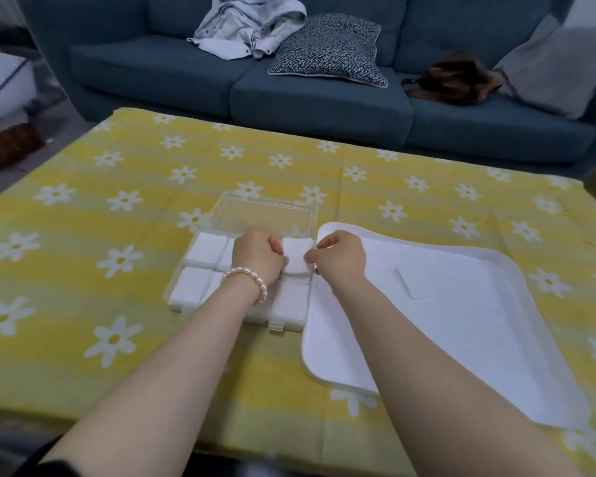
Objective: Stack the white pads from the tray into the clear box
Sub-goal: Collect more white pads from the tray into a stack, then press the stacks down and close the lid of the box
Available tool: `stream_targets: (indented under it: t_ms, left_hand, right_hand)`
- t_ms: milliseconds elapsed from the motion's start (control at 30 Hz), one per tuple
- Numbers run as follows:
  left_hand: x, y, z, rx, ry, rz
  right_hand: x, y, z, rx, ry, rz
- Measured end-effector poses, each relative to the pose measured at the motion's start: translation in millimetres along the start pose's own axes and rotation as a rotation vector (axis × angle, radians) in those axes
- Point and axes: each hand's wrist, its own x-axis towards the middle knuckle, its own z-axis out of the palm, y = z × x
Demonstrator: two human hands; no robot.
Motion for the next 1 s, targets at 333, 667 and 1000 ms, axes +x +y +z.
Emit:
stream_targets:
  t_ms: [333, 667, 1000]
  left_hand:
    - [7, 1, -3, 0.203, -0.191, 0.043]
    - [2, -1, 6, 0.322, -0.136, 0.251]
    - [-4, 7, 18, 0.328, -0.176, 0.275]
  right_hand:
    - [4, -6, -1, -0.29, -0.065, -0.074]
    - [34, 36, -86, -0.29, 0.199, -0.053]
    - [55, 83, -152, -0.429, 0.292, 0.086]
